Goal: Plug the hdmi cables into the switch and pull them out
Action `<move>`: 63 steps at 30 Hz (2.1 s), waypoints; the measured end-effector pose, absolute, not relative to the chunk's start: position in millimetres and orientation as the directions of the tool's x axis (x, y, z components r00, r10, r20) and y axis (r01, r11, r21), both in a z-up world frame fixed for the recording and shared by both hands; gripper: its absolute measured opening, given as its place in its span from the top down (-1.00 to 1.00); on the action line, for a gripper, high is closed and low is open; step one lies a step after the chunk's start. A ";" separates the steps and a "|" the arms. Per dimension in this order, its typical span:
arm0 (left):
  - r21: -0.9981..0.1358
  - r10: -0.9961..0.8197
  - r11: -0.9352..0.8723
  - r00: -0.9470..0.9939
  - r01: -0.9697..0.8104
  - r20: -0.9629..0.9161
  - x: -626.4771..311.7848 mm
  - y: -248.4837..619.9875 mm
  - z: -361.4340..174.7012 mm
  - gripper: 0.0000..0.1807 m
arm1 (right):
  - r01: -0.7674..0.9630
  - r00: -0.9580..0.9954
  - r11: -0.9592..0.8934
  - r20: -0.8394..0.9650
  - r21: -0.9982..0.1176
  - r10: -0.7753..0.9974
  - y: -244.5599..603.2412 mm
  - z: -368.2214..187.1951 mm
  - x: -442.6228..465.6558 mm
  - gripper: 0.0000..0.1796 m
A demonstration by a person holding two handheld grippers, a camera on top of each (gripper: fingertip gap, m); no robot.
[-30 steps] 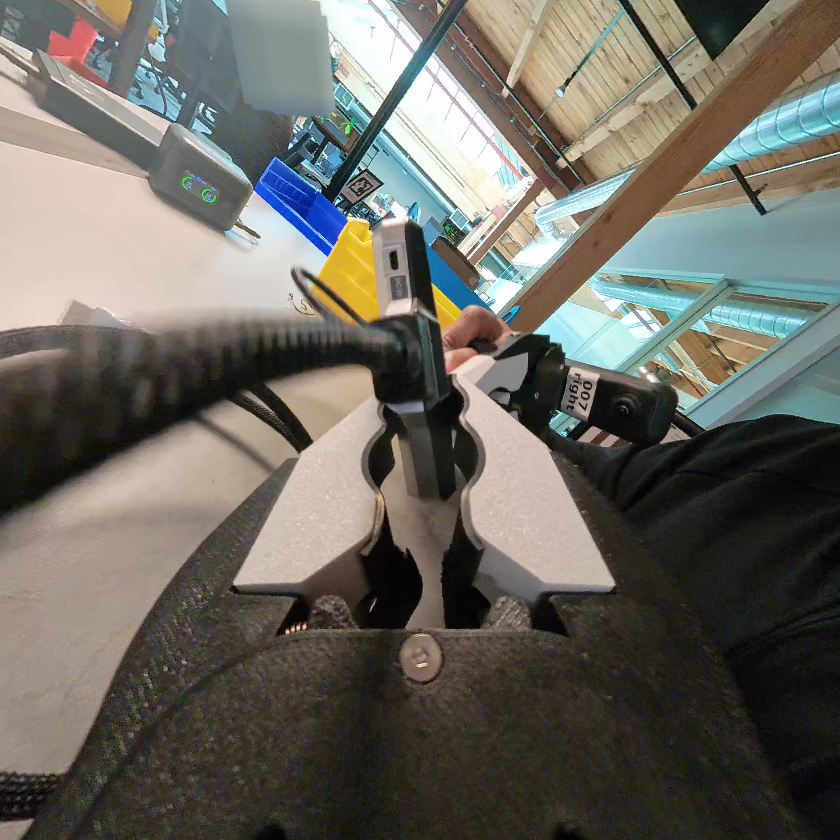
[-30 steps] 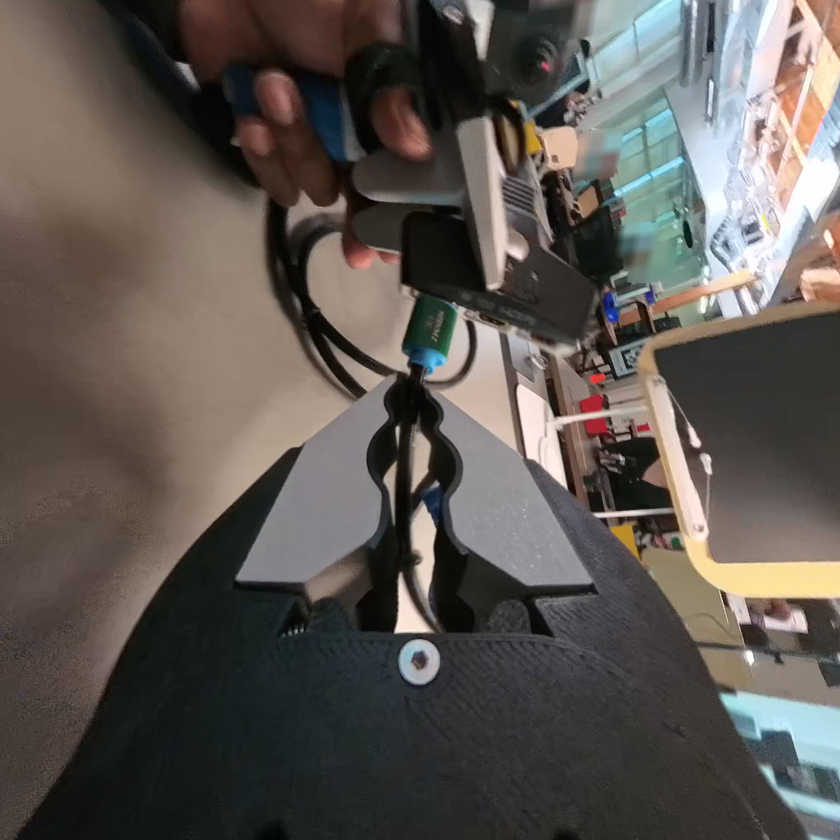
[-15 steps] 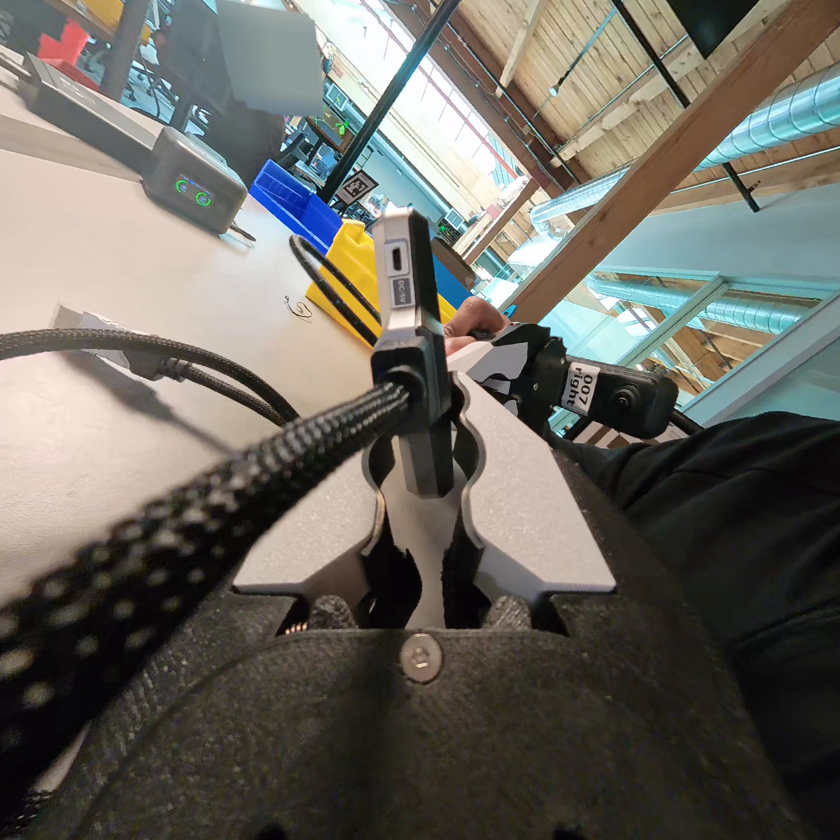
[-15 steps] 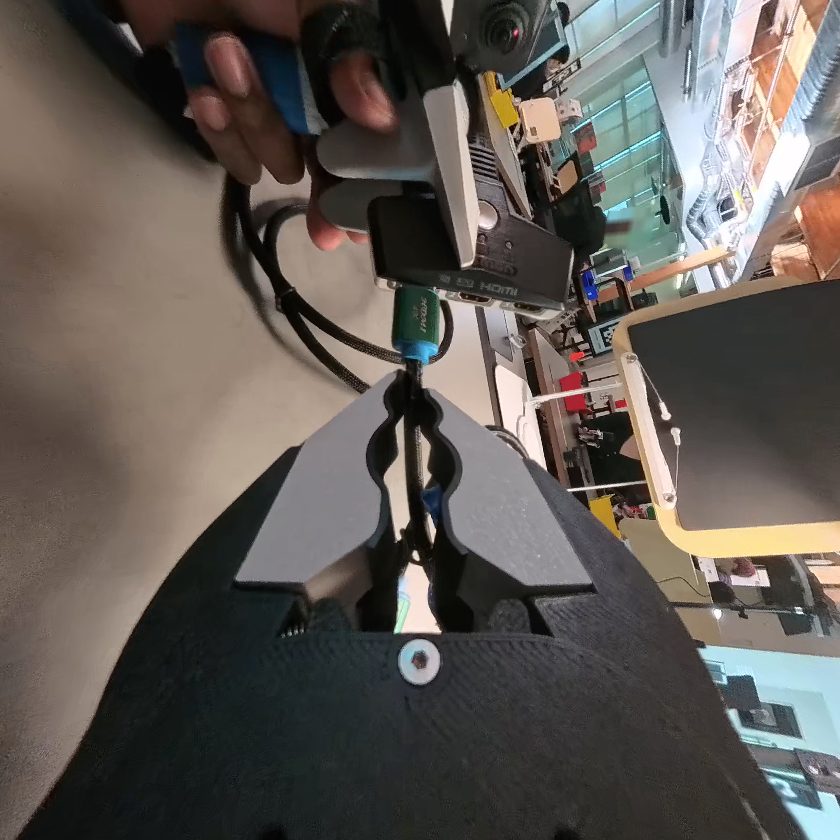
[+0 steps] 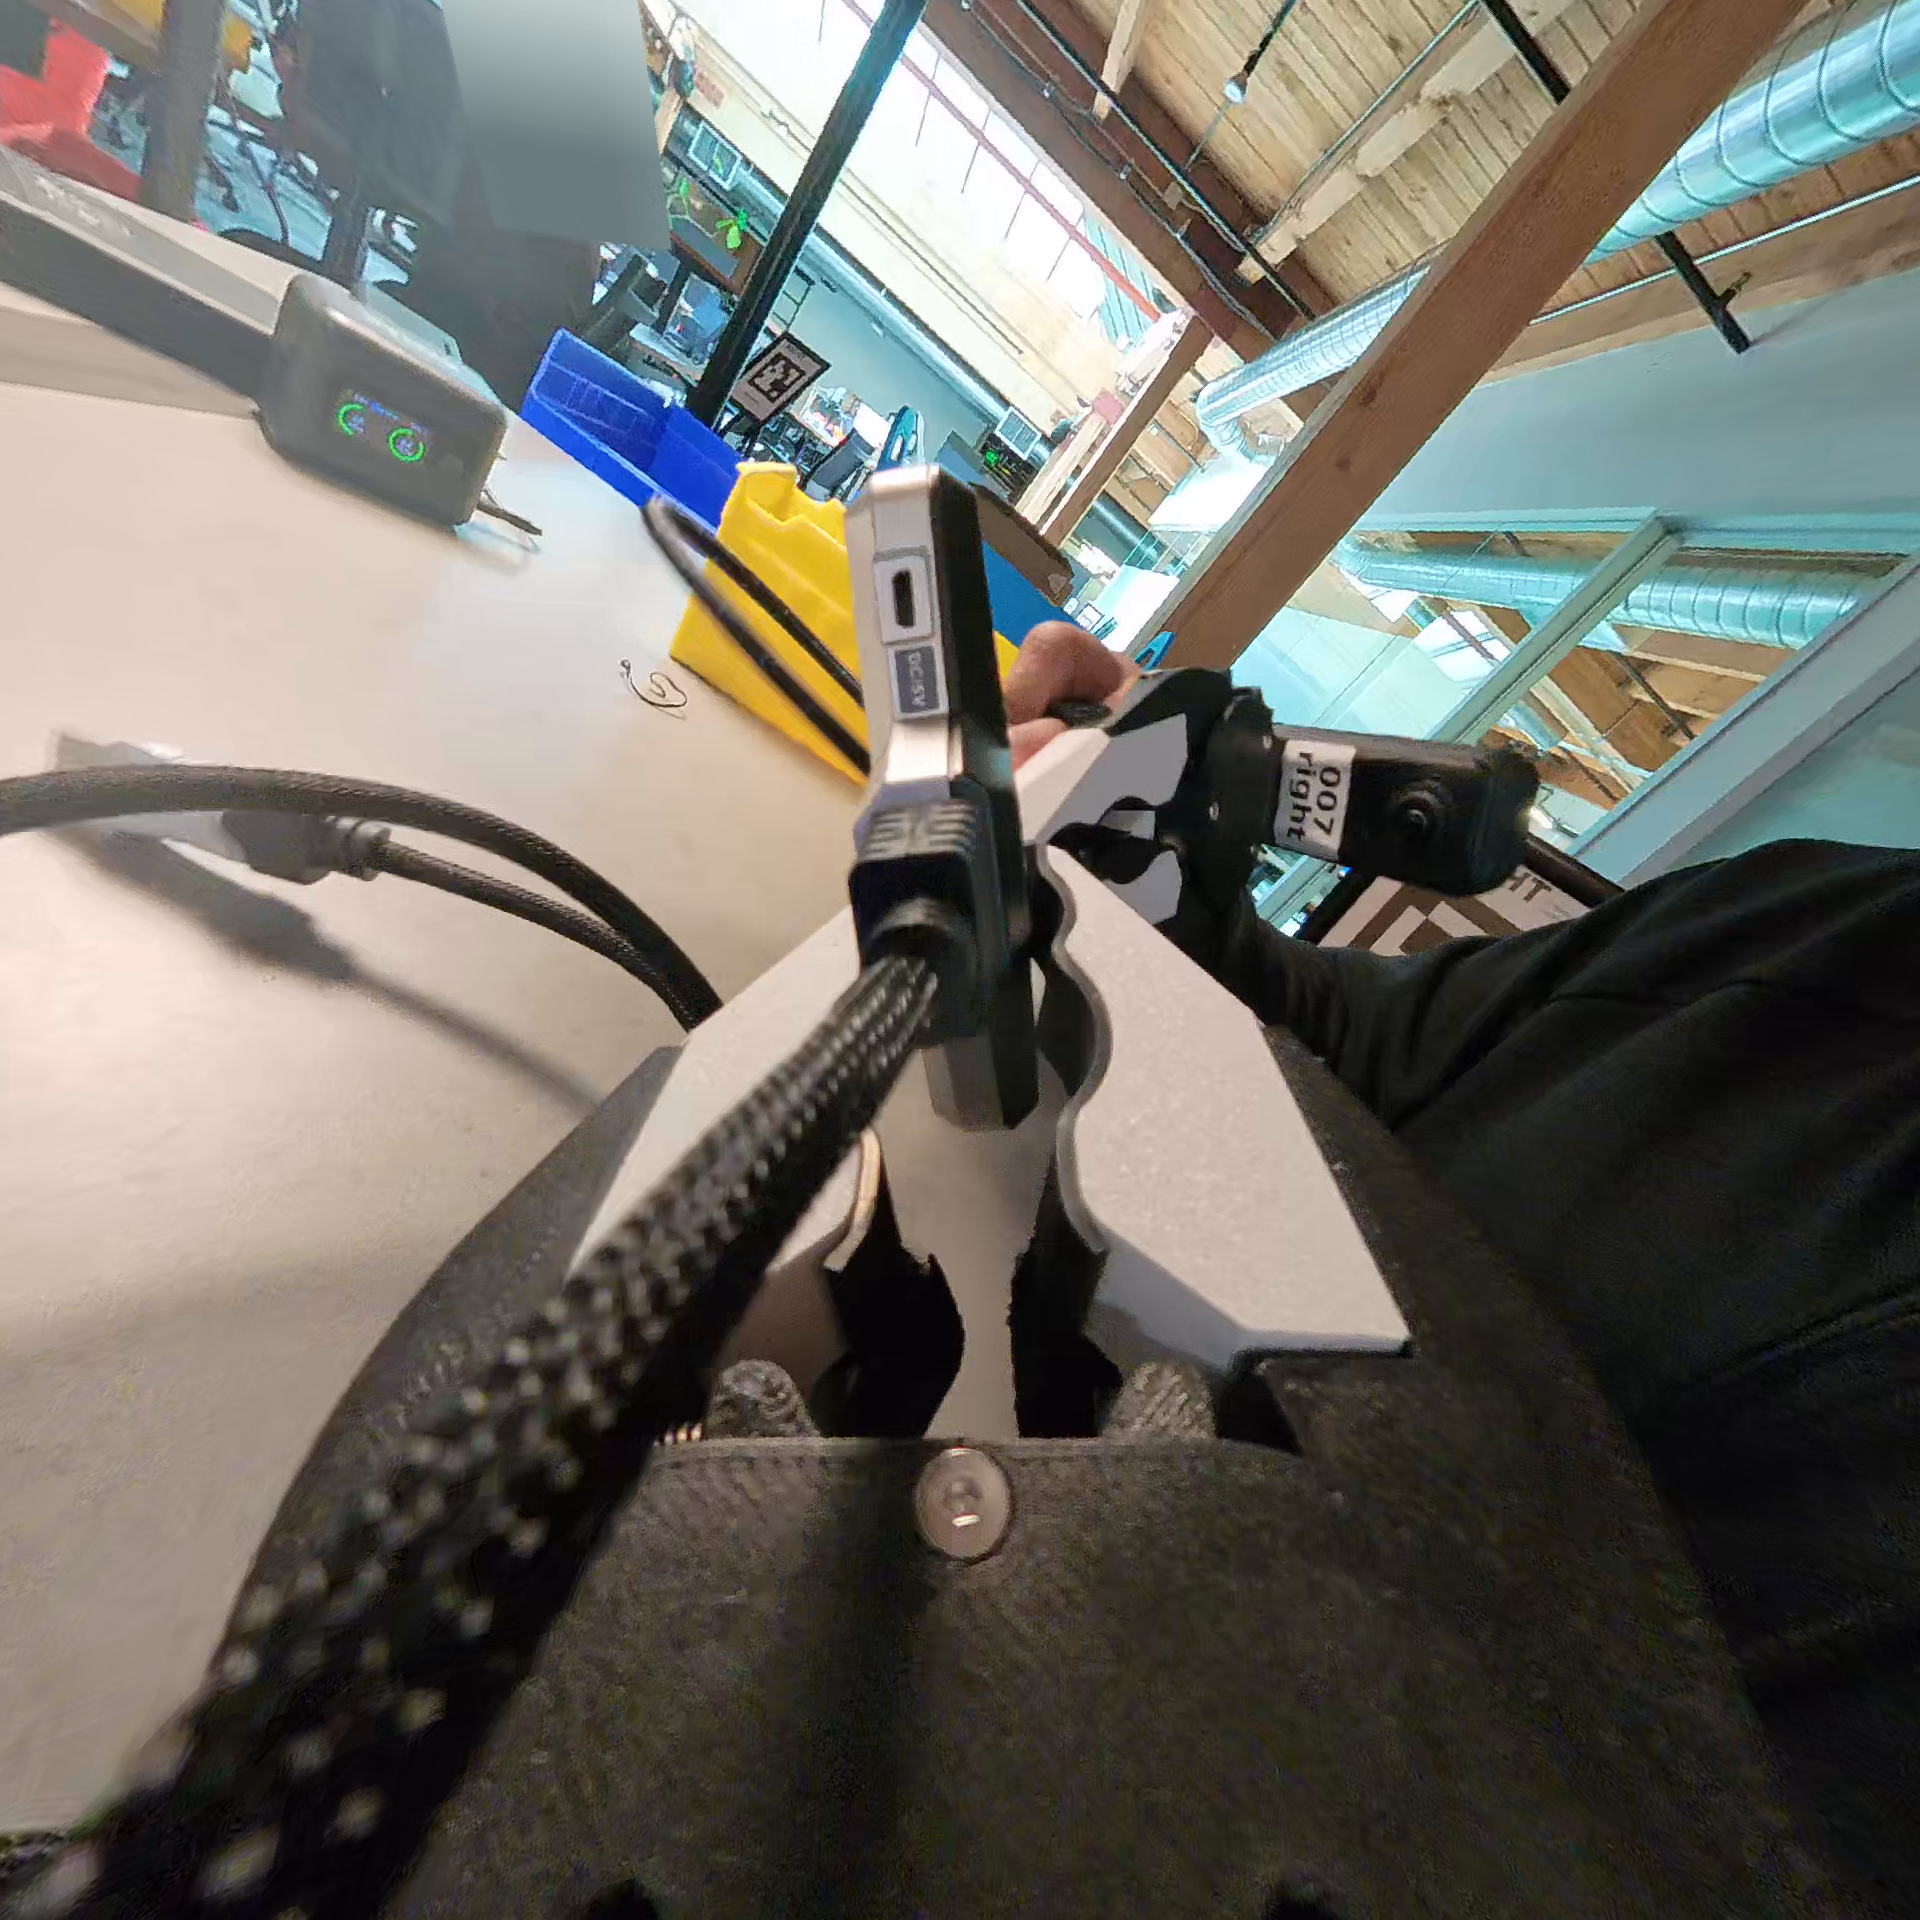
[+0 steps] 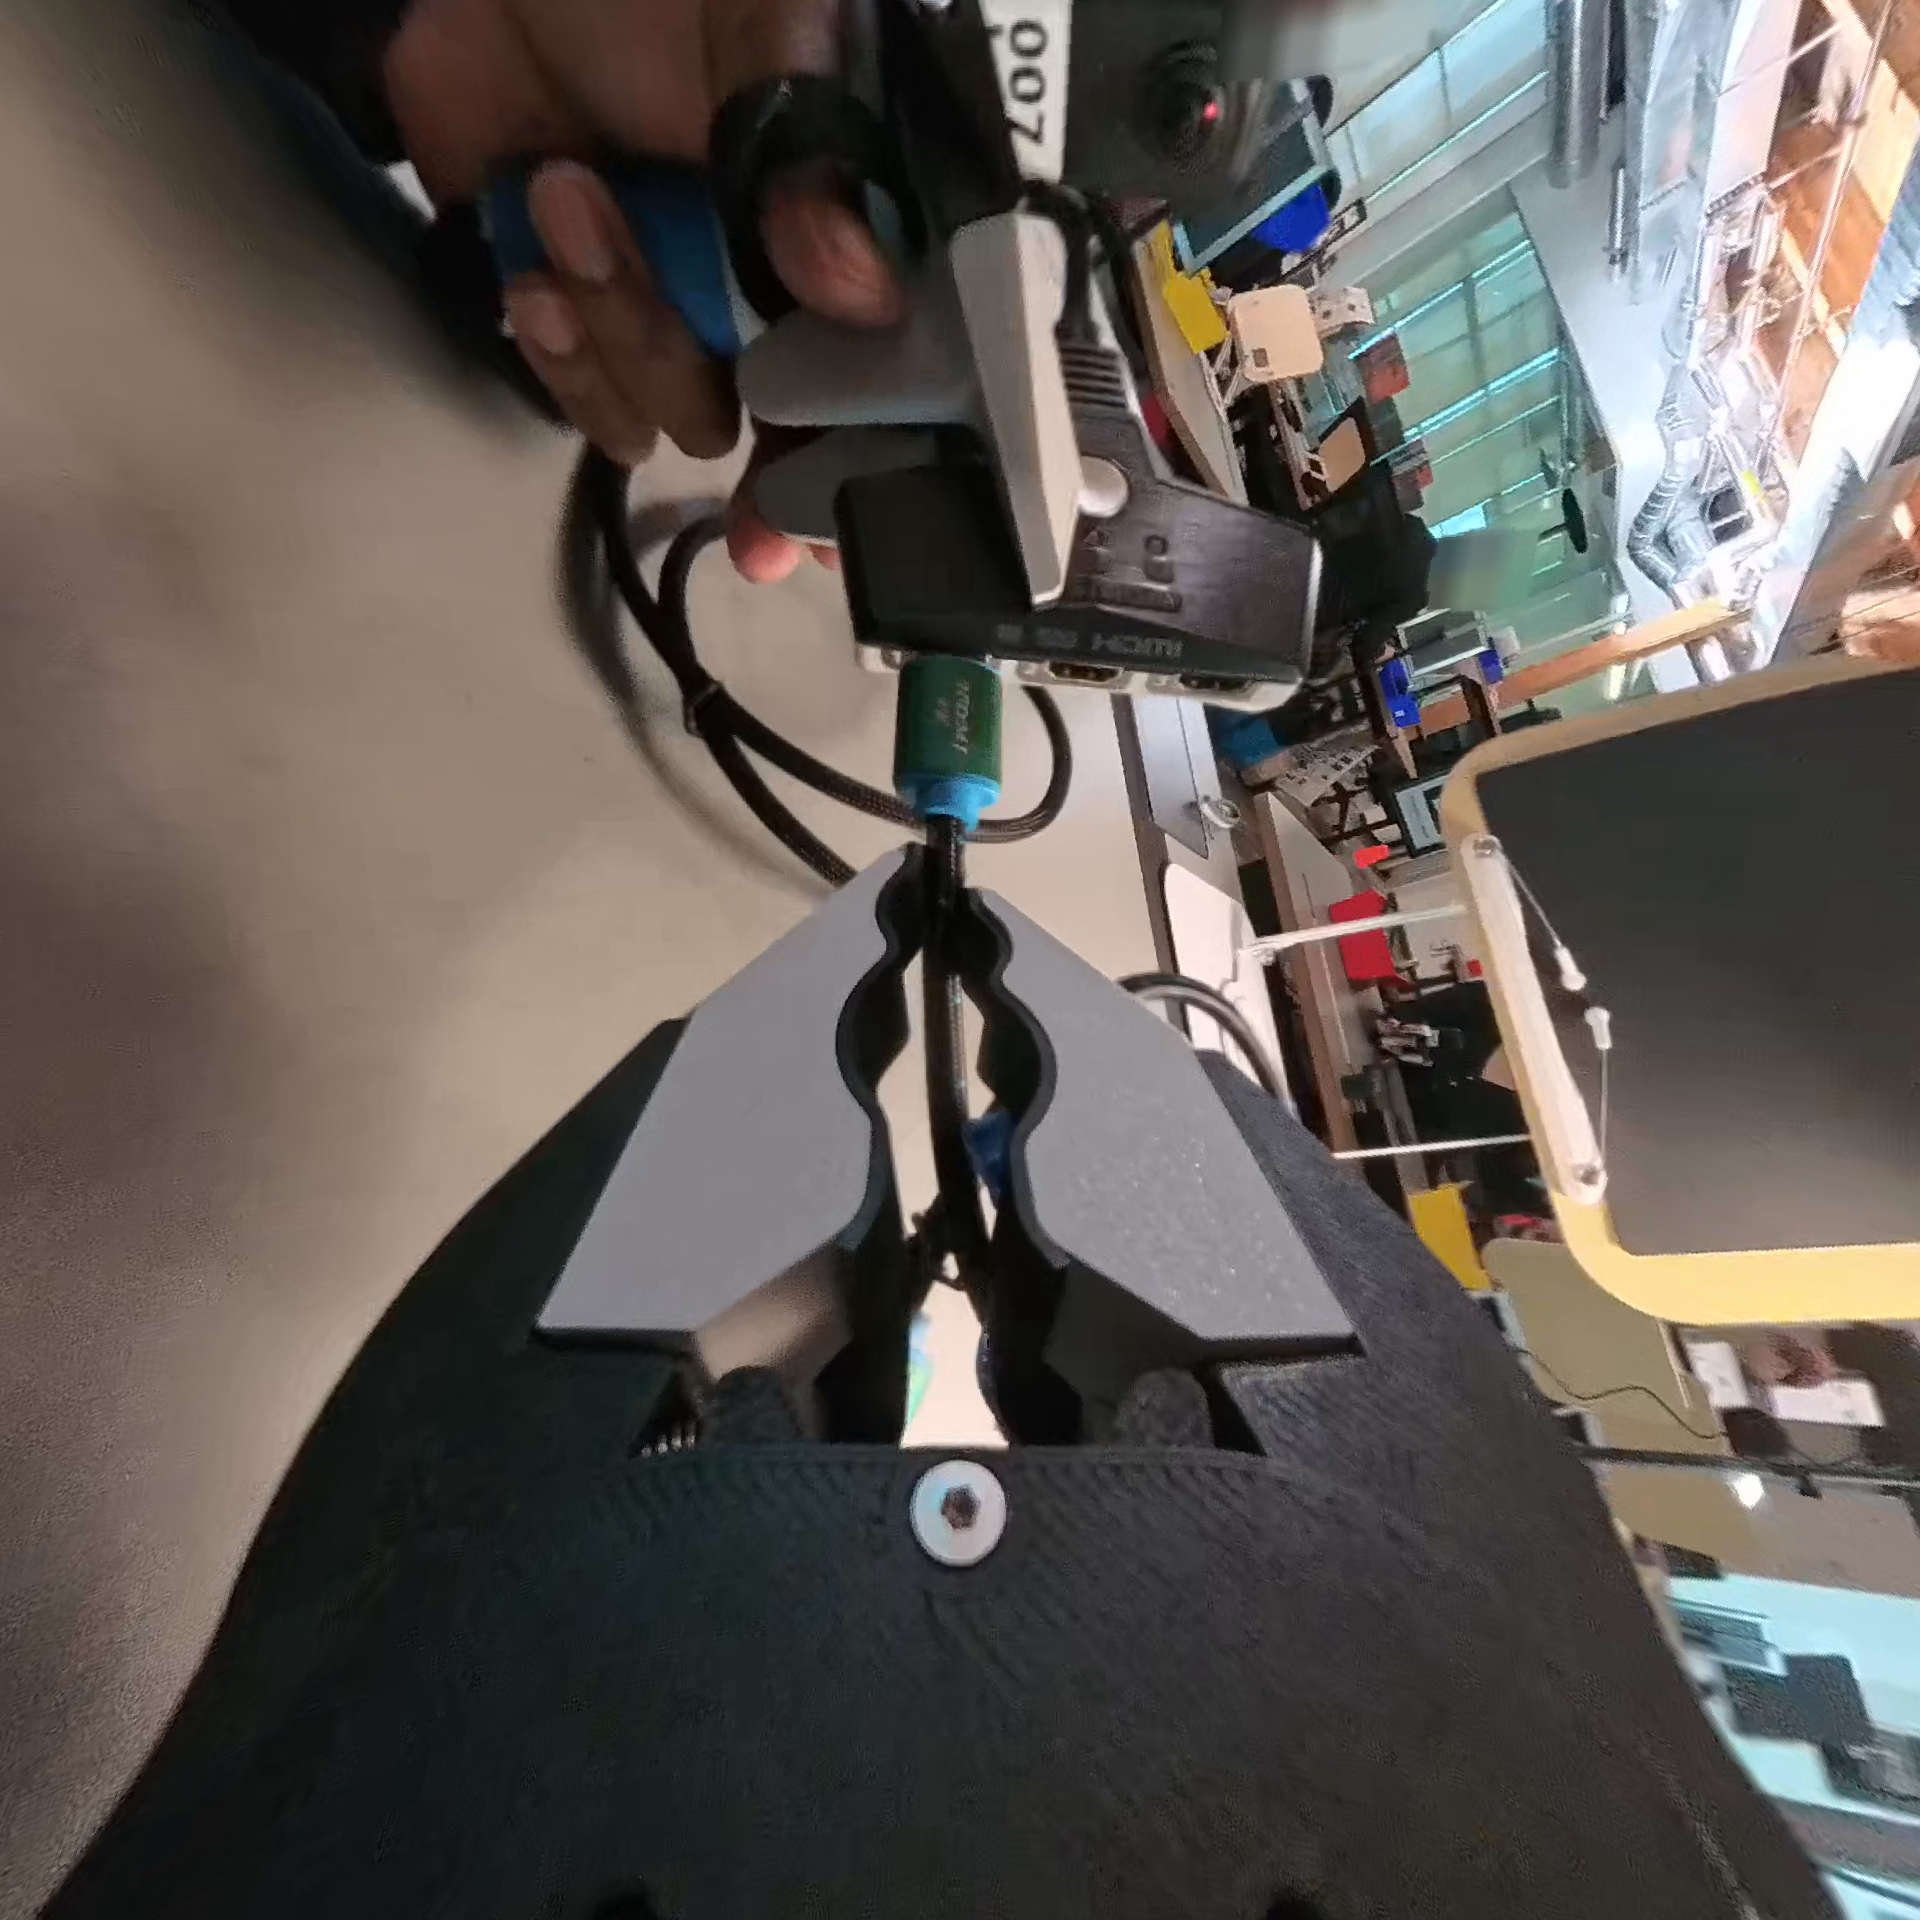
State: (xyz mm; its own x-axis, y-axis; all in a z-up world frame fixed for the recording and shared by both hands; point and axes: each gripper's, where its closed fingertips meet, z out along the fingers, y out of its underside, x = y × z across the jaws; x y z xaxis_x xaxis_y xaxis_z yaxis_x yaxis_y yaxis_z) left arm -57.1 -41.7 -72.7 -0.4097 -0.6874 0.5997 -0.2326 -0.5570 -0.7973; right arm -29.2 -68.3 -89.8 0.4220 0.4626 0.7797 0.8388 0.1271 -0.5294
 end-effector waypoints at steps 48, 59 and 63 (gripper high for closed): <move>-0.796 -0.690 -0.501 -0.399 -0.339 0.604 -61.4 -51.4 -85.4 0.68 | 0.865 0.378 0.148 0.817 -0.480 0.436 -64.6 -101.8 -62.5 0.75; -0.790 -0.648 -0.496 -0.452 -0.361 0.613 -61.1 -63.9 -84.1 0.76 | 0.835 0.373 0.181 0.776 -0.520 0.508 -77.2 -94.6 -56.2 0.74; -0.794 -0.621 -0.470 -0.495 -0.386 0.608 -66.2 -71.3 -85.0 0.77 | 0.824 0.354 0.187 0.743 -0.535 0.568 -86.5 -99.0 -64.7 0.74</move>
